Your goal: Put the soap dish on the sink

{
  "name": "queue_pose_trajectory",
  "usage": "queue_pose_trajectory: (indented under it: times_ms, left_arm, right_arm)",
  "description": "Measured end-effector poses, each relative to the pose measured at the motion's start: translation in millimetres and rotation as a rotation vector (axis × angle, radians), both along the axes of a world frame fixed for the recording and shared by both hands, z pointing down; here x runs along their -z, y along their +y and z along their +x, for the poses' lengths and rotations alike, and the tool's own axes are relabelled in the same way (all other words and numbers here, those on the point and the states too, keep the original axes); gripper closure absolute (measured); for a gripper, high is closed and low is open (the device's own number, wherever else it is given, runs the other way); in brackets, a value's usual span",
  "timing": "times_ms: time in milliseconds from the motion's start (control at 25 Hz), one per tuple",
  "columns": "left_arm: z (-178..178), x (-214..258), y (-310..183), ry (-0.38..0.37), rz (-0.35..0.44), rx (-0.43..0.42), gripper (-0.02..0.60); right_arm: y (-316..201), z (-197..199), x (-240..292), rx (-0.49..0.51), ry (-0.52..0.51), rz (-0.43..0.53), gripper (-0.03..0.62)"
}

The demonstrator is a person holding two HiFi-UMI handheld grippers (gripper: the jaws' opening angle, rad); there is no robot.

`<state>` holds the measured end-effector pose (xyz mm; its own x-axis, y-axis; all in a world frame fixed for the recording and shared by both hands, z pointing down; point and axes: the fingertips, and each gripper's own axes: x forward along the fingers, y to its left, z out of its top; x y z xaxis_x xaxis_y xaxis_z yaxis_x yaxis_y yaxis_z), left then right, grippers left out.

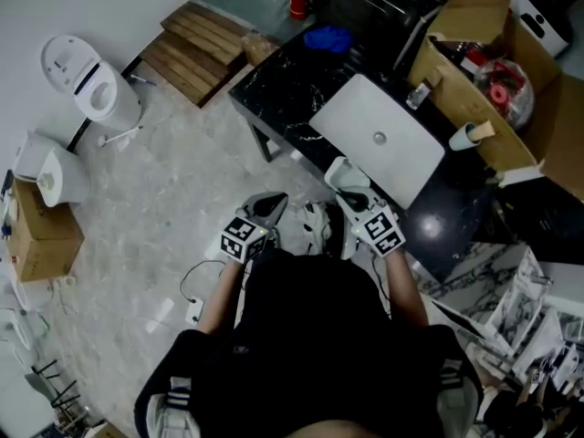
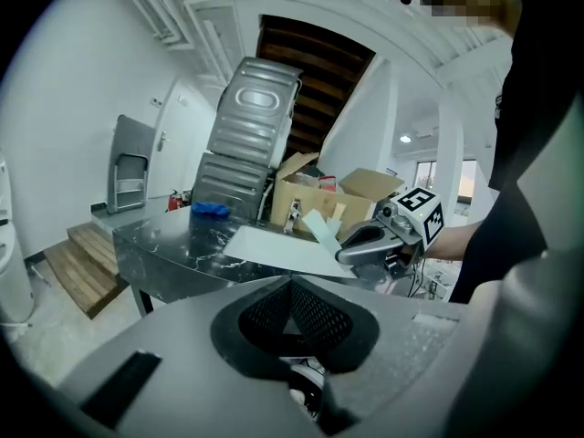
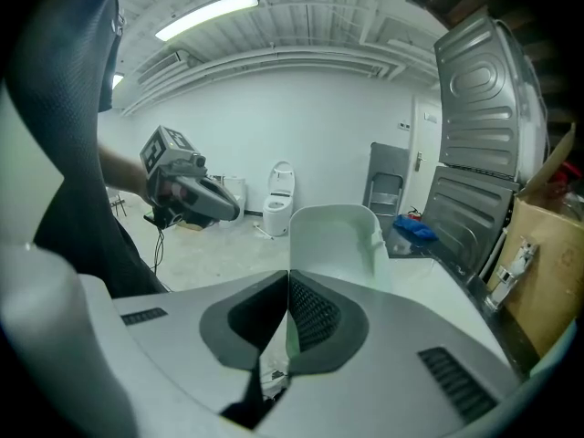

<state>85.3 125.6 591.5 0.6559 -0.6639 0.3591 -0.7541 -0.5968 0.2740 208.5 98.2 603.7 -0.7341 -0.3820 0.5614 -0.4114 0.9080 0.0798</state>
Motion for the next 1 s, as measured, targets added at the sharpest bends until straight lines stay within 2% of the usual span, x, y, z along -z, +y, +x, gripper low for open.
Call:
queue_pose_trajectory:
  times_ms: [480,1000]
  left_arm:
    - [-42.1,-0.8,-17.9,0.003,0.006,-0.023,0.581]
    - [-87.2,-5.1,-24.1,0.006,-0.008,-0.088,0.581]
  right_arm:
    - [-18.0,-45.3,1.0,-0.021,-0.019,0.013,0.597]
    - [-13.9,-85.8,-10.6,-0.090,0.020,-0.001,0.597]
